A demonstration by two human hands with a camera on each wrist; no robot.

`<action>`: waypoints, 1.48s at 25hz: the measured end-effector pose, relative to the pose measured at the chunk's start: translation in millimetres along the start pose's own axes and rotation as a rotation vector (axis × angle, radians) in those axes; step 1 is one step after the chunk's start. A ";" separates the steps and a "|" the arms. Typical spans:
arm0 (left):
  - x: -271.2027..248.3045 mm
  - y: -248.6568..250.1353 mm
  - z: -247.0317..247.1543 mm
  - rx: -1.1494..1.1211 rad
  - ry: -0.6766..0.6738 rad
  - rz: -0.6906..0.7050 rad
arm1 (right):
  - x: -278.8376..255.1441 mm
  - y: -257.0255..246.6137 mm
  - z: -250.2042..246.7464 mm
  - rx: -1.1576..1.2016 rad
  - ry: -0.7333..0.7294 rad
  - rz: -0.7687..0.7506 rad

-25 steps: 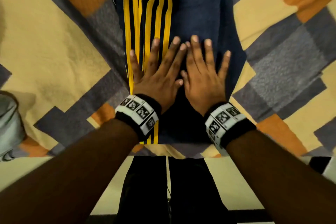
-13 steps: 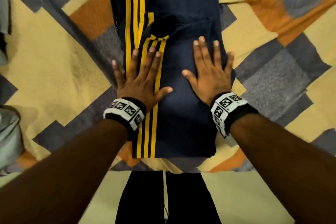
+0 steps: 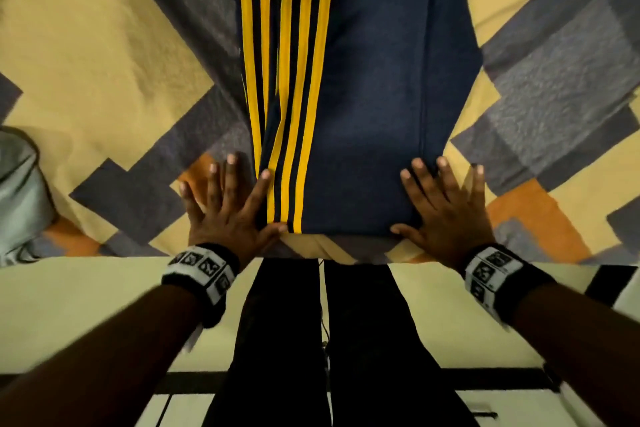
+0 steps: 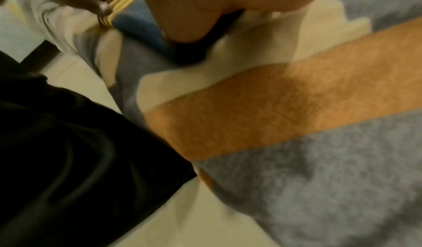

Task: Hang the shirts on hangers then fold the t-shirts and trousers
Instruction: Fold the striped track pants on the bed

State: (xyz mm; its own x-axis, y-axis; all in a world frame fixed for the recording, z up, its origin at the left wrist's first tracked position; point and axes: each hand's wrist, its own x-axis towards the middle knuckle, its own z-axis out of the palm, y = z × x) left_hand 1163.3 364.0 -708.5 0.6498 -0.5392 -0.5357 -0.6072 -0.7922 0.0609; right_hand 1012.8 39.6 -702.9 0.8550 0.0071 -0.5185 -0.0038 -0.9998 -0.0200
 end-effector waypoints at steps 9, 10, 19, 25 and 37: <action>-5.1 -9.5 30.1 0.238 0.139 0.428 | -5.1 -37.9 27.8 0.002 0.082 -0.194; -10.7 -11.2 27.3 0.275 0.151 0.422 | -13.4 -31.3 26.0 -0.004 0.084 -0.175; 16.1 8.8 -28.4 0.188 0.145 0.522 | -3.0 -20.4 -9.5 0.218 0.139 -0.212; -24.7 25.4 -82.4 -0.181 -0.638 0.549 | -41.1 -15.2 -68.3 0.681 -0.341 -0.314; 119.0 13.9 -178.0 -1.281 0.233 -0.206 | 110.4 66.1 -161.0 1.054 0.430 0.156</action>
State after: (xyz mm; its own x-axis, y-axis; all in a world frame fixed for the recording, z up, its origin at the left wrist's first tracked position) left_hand 1313.6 237.9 -621.4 0.8191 -0.3112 -0.4819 0.2882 -0.5030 0.8148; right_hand 1190.4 -28.8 -623.9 0.9127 -0.3250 -0.2478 -0.3841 -0.4746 -0.7920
